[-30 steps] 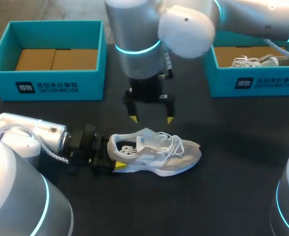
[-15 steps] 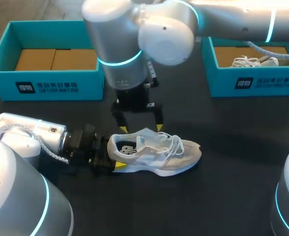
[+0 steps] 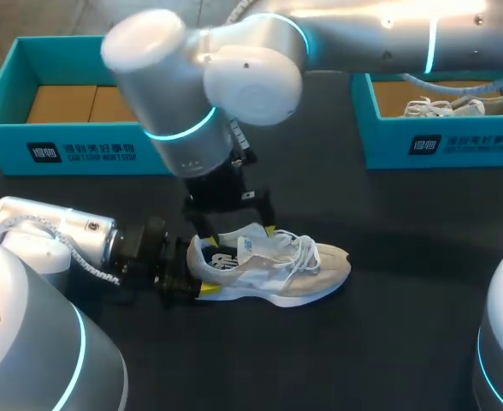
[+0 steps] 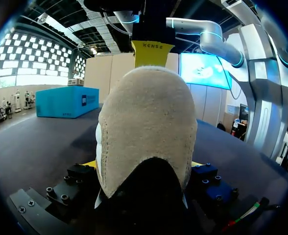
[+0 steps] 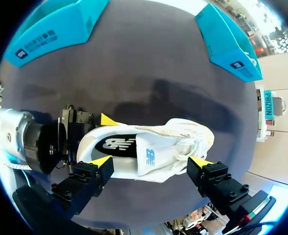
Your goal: Take the shoe out of the shoebox, open the shoe tongue, remove and reinsert the insole, then place the shoe into the shoebox
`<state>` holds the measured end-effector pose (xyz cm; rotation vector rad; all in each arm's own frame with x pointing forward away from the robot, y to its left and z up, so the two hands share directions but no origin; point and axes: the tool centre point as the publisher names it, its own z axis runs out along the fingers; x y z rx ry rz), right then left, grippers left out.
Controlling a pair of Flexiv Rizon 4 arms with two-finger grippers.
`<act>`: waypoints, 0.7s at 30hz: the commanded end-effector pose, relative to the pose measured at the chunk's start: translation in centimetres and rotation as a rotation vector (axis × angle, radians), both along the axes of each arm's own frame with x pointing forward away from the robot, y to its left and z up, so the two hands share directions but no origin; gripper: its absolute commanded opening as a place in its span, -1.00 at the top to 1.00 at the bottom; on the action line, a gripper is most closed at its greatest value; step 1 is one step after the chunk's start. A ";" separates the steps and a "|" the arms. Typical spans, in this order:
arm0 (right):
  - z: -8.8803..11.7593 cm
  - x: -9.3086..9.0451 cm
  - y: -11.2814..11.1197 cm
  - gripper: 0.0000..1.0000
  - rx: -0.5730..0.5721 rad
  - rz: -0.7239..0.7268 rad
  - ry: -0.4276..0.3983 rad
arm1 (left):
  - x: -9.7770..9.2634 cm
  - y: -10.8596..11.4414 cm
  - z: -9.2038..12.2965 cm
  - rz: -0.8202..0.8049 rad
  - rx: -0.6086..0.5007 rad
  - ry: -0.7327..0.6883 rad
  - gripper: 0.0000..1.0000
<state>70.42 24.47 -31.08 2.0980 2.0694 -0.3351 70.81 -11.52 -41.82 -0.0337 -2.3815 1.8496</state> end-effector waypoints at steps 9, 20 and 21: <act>-0.6 -0.8 0.2 -1.00 -0.109 -0.223 -0.110 | -0.2 0.1 -0.3 0.001 0.001 0.000 1.00; -1.8 -0.7 -1.0 -1.00 -0.122 -0.241 -0.135 | -0.2 0.1 -0.3 0.001 0.001 0.000 1.00; -1.8 -0.7 -1.1 -1.00 -0.122 -0.241 -0.139 | -0.2 0.1 -0.3 0.001 0.001 0.000 1.00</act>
